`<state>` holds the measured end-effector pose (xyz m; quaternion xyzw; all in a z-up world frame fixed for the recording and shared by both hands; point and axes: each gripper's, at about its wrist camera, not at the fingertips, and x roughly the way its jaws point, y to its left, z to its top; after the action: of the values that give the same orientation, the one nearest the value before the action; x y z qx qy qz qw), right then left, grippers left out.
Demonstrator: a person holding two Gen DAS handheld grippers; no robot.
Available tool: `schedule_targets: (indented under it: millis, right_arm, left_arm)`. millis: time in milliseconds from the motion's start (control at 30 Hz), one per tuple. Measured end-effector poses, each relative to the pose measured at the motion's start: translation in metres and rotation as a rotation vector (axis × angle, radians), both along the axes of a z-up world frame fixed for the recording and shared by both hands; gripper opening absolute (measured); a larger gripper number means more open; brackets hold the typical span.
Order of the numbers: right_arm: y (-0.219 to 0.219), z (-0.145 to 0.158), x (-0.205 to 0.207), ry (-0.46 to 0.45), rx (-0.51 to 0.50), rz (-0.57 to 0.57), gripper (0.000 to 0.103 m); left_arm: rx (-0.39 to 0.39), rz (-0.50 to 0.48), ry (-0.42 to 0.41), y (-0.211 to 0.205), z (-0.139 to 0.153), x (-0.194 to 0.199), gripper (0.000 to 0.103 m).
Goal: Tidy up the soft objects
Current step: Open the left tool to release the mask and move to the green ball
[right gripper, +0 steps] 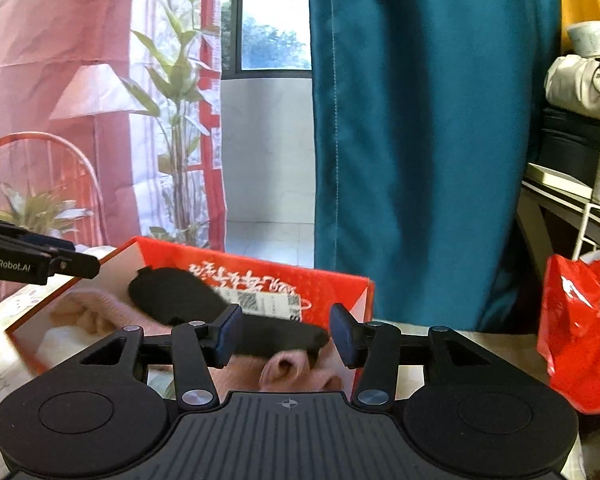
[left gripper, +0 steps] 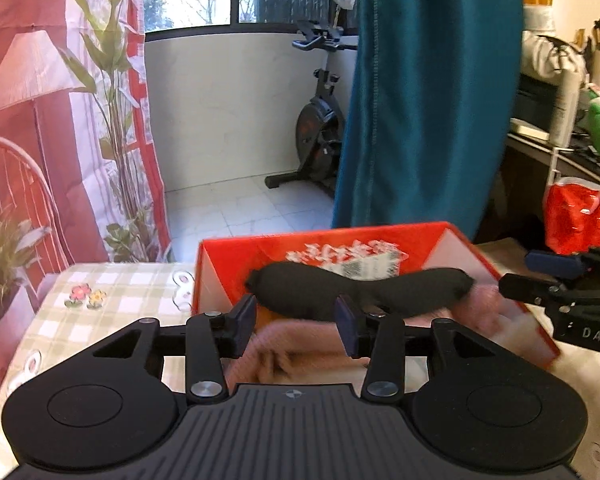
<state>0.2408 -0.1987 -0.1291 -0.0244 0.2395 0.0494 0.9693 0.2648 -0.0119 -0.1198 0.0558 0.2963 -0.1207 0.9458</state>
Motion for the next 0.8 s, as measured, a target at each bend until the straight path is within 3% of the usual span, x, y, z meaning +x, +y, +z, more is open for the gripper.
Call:
schedule_targets:
  millis: [300, 567, 800]
  right_arm:
    - [-0.005, -0.01, -0.082, -0.007, 0.095, -0.004, 0.045]
    - [-0.006, -0.059, -0.147, 0.071, 0.086, -0.004, 0.045]
    - [-0.001, -0.094, -0.177, 0.166, 0.119, 0.005, 0.046]
  left_arm:
    - [-0.073, -0.042, 0.059, 0.0, -0.027, -0.066, 0.05]
    - [-0.122, -0.05, 0.165, -0.004, -0.071, -0.099, 0.05]
    - [-0.128, -0.057, 0.217, -0.002, -0.095, -0.11, 0.05]
